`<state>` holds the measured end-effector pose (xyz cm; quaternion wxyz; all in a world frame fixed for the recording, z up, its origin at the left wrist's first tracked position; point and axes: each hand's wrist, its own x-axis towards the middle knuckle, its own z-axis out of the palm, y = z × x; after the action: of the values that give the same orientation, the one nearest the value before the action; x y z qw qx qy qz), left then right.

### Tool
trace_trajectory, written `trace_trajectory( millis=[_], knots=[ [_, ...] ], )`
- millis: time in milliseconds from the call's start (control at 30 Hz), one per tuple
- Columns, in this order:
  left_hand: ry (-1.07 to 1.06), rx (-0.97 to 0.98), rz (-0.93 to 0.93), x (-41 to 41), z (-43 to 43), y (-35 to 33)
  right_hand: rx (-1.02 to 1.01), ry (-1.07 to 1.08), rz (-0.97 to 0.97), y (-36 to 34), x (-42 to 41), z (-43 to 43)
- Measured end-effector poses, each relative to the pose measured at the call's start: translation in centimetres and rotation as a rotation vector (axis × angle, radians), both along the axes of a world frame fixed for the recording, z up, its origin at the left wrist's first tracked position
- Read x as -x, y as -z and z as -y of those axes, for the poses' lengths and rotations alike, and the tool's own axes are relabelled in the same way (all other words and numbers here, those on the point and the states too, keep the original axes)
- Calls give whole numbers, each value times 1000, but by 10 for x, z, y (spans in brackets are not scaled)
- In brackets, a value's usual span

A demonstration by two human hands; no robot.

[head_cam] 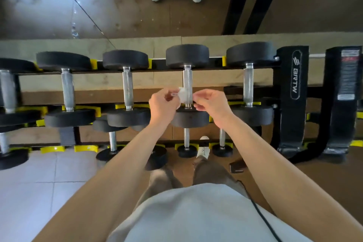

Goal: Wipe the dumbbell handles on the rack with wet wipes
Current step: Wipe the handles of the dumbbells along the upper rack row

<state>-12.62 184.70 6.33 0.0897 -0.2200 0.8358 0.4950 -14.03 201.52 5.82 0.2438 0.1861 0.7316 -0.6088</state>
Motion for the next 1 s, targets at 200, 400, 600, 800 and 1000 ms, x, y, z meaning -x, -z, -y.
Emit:
trace_trajectory(
  millis=[200,400,600,800,1000],
  knots=[
    [-202,-59,102,42,-4,14,-217,-29,-70,36,39,1],
    [-159,-51,104,68,-26,26,-338,-151,-170,49,53,17],
    [76,103,314,32,-11,33,-317,-163,-173,52,51,13],
    [119,88,47,57,-18,20,-298,-115,-166,53,43,12],
    [100,88,73,71,-29,26,-129,81,-210,45,38,9]
  ],
)
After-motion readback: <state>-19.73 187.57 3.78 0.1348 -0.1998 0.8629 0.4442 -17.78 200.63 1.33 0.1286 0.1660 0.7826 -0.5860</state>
